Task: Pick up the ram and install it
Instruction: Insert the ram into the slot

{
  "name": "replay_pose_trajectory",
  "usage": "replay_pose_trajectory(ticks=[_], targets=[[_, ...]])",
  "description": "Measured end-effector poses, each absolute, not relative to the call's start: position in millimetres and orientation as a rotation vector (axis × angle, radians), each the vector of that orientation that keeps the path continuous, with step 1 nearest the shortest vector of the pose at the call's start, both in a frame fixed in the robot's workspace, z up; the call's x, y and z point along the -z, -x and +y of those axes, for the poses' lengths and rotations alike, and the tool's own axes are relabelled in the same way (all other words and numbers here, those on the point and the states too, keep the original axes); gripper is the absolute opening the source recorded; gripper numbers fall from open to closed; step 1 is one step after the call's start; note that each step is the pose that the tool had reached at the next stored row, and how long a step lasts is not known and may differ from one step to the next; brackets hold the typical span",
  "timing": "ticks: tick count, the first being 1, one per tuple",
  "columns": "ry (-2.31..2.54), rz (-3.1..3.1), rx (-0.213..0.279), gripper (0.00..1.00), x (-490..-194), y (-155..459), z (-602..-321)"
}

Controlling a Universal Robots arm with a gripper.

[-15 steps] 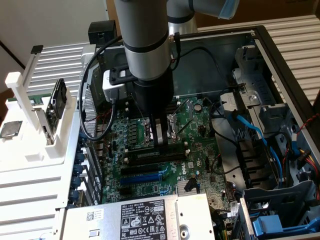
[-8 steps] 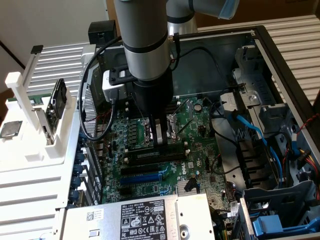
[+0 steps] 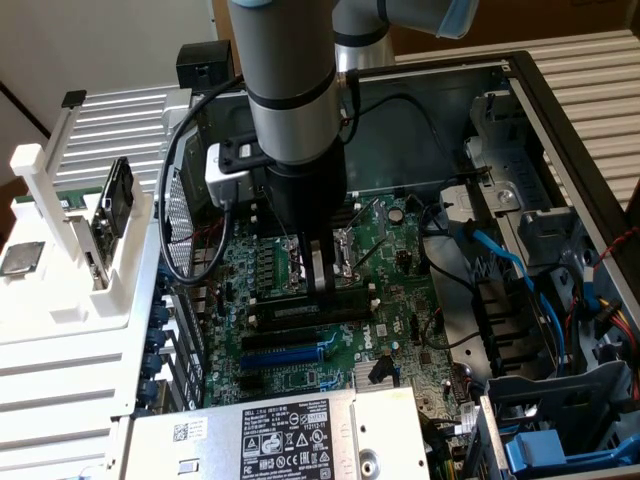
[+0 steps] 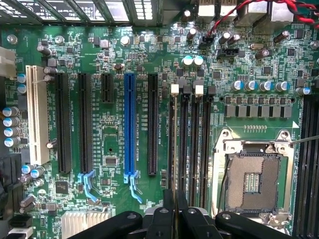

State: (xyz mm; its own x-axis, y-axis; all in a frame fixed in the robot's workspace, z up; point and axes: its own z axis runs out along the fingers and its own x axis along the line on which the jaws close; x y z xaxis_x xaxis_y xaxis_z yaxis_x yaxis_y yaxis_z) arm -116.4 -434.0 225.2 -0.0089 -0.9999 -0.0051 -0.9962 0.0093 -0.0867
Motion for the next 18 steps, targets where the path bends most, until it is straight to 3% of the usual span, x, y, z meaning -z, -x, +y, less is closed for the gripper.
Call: replay_pose_trajectory(ticks=[18], targets=[[2.165,2.185,0.089,0.14,-224.8,116.5,-434.0]])
